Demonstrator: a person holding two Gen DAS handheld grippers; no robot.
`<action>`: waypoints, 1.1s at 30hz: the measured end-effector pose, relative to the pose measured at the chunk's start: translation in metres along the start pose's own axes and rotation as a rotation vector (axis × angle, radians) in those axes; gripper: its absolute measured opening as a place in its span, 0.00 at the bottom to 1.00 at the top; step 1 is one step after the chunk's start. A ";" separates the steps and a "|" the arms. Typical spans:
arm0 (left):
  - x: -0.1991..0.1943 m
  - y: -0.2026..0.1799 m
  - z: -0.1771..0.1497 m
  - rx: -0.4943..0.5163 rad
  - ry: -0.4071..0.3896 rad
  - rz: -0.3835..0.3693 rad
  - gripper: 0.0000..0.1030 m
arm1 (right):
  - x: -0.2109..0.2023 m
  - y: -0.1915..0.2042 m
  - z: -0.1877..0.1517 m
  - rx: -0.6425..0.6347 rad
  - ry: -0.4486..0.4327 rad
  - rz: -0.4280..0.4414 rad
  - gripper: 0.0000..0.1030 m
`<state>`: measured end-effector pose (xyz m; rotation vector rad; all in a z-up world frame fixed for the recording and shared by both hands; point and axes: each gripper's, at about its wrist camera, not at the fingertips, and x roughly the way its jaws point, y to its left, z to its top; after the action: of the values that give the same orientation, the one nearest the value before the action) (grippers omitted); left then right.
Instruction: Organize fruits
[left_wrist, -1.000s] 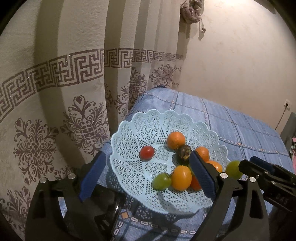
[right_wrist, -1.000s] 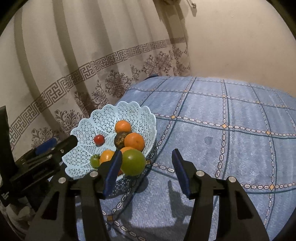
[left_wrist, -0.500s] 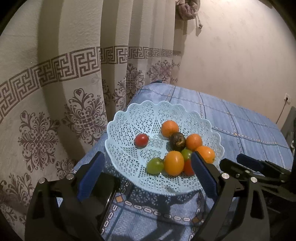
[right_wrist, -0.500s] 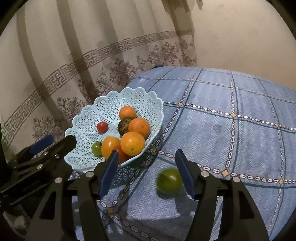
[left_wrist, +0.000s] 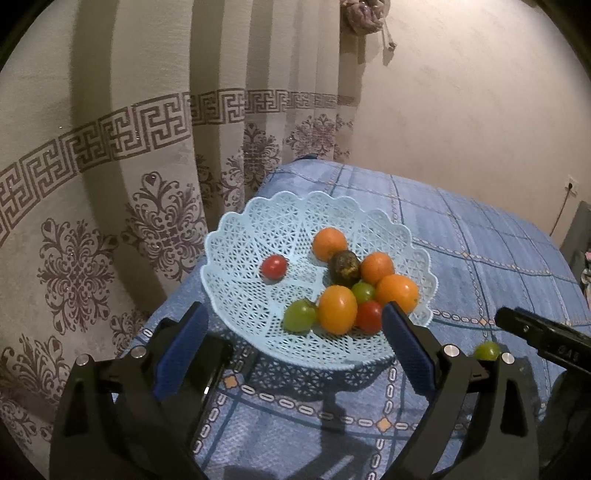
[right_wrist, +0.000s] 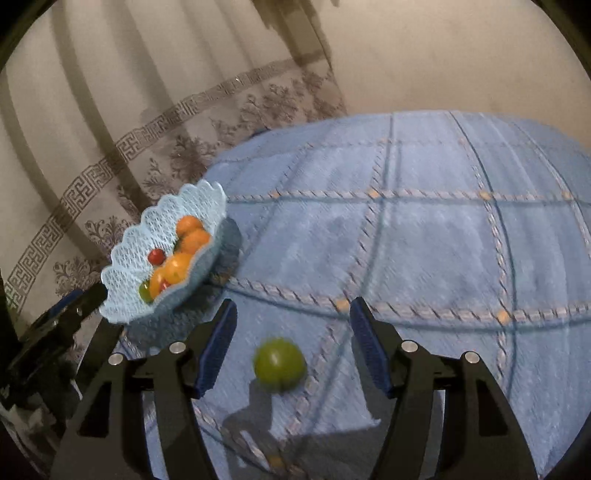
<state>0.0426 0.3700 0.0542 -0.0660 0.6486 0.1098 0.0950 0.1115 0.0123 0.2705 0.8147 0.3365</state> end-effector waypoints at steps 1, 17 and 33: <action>0.001 -0.002 -0.001 0.004 0.002 -0.003 0.93 | -0.002 -0.002 -0.004 -0.009 0.007 -0.003 0.62; 0.001 0.002 -0.003 -0.002 0.006 -0.024 0.94 | 0.024 0.018 -0.027 -0.136 0.097 -0.056 0.39; 0.001 0.041 0.008 -0.082 -0.018 0.032 0.94 | 0.011 0.068 0.021 -0.155 -0.003 0.026 0.32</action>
<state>0.0434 0.4118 0.0591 -0.1333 0.6270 0.1680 0.1052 0.1761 0.0434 0.1365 0.7779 0.4214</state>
